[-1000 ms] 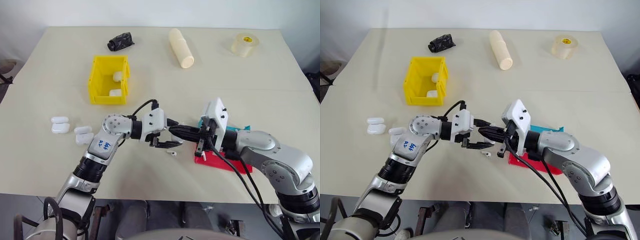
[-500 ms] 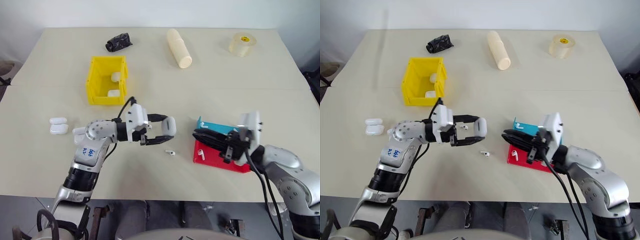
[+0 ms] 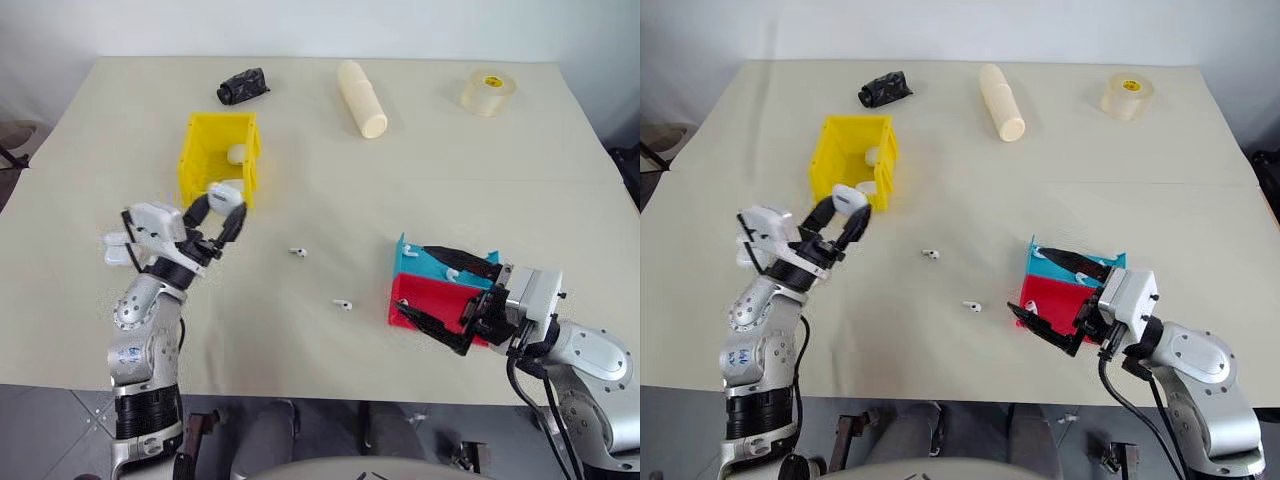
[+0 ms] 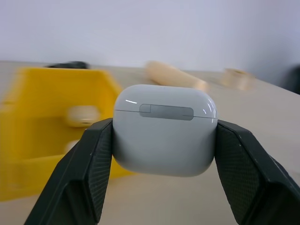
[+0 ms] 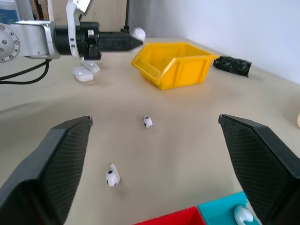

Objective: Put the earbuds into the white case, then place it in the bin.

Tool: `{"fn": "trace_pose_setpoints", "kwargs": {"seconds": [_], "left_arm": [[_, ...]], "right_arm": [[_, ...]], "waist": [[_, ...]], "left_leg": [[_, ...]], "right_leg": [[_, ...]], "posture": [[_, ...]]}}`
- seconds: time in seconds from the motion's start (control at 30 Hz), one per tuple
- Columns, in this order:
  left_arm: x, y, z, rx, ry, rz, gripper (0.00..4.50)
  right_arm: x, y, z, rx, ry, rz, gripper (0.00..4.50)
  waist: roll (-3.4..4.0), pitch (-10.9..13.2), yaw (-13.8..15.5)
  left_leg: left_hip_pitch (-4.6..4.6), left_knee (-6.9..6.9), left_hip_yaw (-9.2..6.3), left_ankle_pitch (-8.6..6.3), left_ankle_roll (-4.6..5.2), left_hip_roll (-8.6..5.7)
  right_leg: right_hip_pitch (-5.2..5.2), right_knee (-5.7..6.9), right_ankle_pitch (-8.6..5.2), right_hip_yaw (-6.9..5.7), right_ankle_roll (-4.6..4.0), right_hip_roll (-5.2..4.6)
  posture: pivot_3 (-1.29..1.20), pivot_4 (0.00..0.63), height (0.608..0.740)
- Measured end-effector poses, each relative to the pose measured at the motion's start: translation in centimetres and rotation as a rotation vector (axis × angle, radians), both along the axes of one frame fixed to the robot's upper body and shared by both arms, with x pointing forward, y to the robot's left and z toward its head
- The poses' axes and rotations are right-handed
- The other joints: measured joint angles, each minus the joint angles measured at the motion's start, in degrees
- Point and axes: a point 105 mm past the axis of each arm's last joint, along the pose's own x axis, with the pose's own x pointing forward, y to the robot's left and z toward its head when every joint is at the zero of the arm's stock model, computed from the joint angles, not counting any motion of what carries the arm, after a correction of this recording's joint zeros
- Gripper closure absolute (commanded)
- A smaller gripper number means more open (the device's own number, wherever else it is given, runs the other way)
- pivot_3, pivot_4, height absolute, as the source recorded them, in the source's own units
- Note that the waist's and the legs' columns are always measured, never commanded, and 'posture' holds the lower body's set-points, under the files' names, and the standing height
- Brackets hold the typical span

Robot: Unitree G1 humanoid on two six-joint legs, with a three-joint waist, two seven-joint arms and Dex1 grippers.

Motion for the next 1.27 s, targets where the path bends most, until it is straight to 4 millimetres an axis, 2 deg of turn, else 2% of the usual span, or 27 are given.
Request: {"fn": "trace_pose_setpoints", "kwargs": {"seconds": [0.27,0.37,0.4,0.5,0.57,0.73,0.83,0.93,1.07,1.2,1.27], "left_arm": [[6.5,1.5,2.9,0.012,0.045,0.096,1.67],[7.8,1.8,3.6,-0.001,0.062,0.109,1.67],[8.1,1.9,3.6,-0.001,0.070,0.109,0.92],[8.2,2.2,3.6,0.027,0.080,0.102,0.06],[8.1,2.3,3.6,0.035,0.080,0.099,0.02],[6.5,1.9,2.7,0.082,0.089,0.018,0.02],[4.7,1.7,2.6,0.106,0.111,-0.113,0.02],[2.6,2.1,2.5,0.214,0.104,-0.213,0.02],[-1.2,1.8,0.5,0.424,0.118,-0.398,0.02],[-3.5,1.6,-2.1,0.575,0.155,-0.518,0.02],[-3.9,1.2,-2.6,0.606,0.147,-0.551,0.02]], "right_arm": [[0.4,-0.4,0.2,0.006,0.005,-0.016,0.03],[0.5,-0.4,0.1,0.005,0.007,-0.022,0.03],[0.6,-0.4,0.1,0.005,0.007,-0.026,0.00],[0.6,-0.5,0.2,0.002,0.003,-0.032,0.00],[0.7,-0.5,0.2,0.002,0.003,-0.036,0.00],[0.6,-0.6,0.0,0.003,0.009,-0.043,0.00],[0.6,-0.7,-0.2,0.003,0.014,-0.047,0.00],[0.8,-1.1,-0.4,0.002,0.020,-0.061,0.00],[1.0,-2.6,-0.9,-0.043,0.036,-0.083,0.00],[1.3,-3.5,-1.1,-0.081,0.043,-0.070,0.00],[1.5,-3.9,-1.1,-0.092,0.043,-0.072,0.00]], "waist": [[-0.06,0.00,-0.19],[-0.06,0.00,-0.40],[-0.06,0.00,-0.42],[-0.06,0.01,-0.39],[-0.06,0.01,-0.26],[-0.06,0.01,-0.30],[-0.06,0.00,-0.46],[-0.04,-0.01,-0.73],[-0.03,-0.01,-0.92],[-0.01,0.00,-0.52],[-0.01,0.00,-0.23]], "left_leg": [[-0.01,-0.03,0.03,0.00,0.00,-0.05],[-0.02,-0.07,0.05,-0.01,-0.01,-0.05],[-0.01,-0.09,0.05,-0.01,-0.01,-0.04],[-0.01,-0.08,0.05,-0.01,-0.01,-0.03],[-0.01,-0.06,0.04,-0.01,-0.01,-0.03],[-0.02,-0.06,0.03,-0.01,-0.01,0.01],[-0.01,-0.06,0.03,-0.01,-0.02,0.08],[0.01,-0.07,0.03,-0.01,-0.02,0.13],[0.03,-0.10,0.05,-0.02,-0.01,0.22],[0.04,-0.10,0.04,-0.02,-0.01,0.27],[0.04,-0.09,0.04,-0.02,-0.01,0.26]], "right_leg": [[-0.03,0.11,0.00,-0.02,0.00,0.04],[-0.08,0.19,0.00,-0.02,0.00,0.04],[-0.08,0.20,0.00,-0.02,0.00,0.03],[-0.09,0.21,0.00,-0.02,0.00,0.03],[-0.08,0.22,0.00,-0.02,0.00,0.03],[-0.09,0.23,0.00,-0.01,0.00,0.02],[-0.08,0.25,0.00,-0.01,0.00,0.02],[-0.08,0.23,-0.01,0.00,-0.01,0.01],[-0.04,0.00,-0.02,0.02,-0.04,-0.07],[-0.01,-0.03,-0.03,0.00,-0.07,-0.06],[0.00,-0.02,-0.03,0.00,-0.07,-0.06]], "posture": [[0.00,0.150,0.740],[0.00,0.150,0.740],[0.00,0.150,0.740],[0.00,0.150,0.740],[0.00,0.150,0.740],[0.00,0.150,0.740],[0.00,0.150,0.740],[0.00,0.150,0.740],[0.00,0.150,0.740],[0.00,0.150,0.740],[0.00,0.150,0.740]]}}
